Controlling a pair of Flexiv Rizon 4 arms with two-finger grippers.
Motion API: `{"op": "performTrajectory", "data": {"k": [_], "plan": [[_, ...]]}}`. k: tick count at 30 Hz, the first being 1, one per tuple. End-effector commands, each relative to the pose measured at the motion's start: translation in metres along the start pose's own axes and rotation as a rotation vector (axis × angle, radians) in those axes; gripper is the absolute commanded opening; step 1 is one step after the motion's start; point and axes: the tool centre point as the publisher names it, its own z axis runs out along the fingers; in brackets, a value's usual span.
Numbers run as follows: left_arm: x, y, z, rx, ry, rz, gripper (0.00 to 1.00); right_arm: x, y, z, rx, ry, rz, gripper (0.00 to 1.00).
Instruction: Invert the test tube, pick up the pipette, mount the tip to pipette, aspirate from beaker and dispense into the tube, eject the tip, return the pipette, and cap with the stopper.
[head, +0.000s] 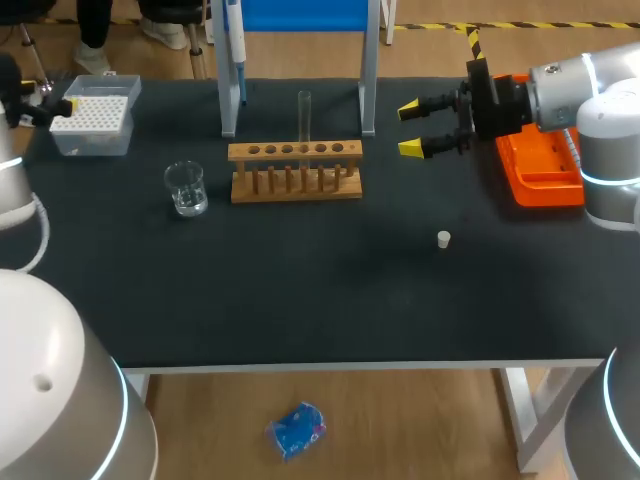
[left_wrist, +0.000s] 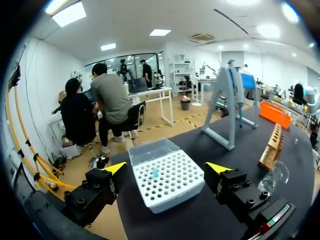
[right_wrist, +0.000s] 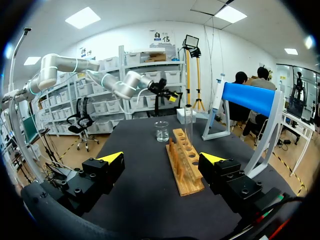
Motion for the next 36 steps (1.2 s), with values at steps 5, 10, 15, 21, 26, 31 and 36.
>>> {"op": "performTrajectory", "data": {"k": [5, 10, 15, 21, 26, 31, 36], "plan": [[-0.001, -0.001, 0.034, -0.083, -0.111, -0.105, 1.00, 0.000, 0.000, 0.000, 0.000, -0.001, 0.000, 1.00], [0.001, 0.006, 0.038, -0.120, -0.134, -0.152, 1.00, 0.000, 0.000, 0.000, 0.000, -0.001, 0.000, 1.00], [-0.002, 0.012, 0.042, -0.126, -0.154, -0.167, 1.00, 0.000, 0.000, 0.000, 0.000, -0.001, 0.000, 1.00], [-0.006, 0.018, 0.051, -0.155, -0.180, -0.204, 1.00, 0.000, 0.000, 0.000, 0.000, -0.001, 0.000, 1.00], [-0.007, 0.021, 0.058, -0.157, -0.178, -0.227, 1.00, 0.000, 0.000, 0.000, 0.000, -0.001, 0.000, 1.00], [-0.007, 0.022, 0.062, -0.167, -0.179, -0.237, 1.00, 0.000, 0.000, 0.000, 0.000, -0.001, 0.000, 1.00], [-0.008, 0.025, 0.065, -0.188, -0.196, -0.253, 1.00, 0.000, 0.000, 0.000, 0.000, -0.001, 0.000, 1.00]]}}
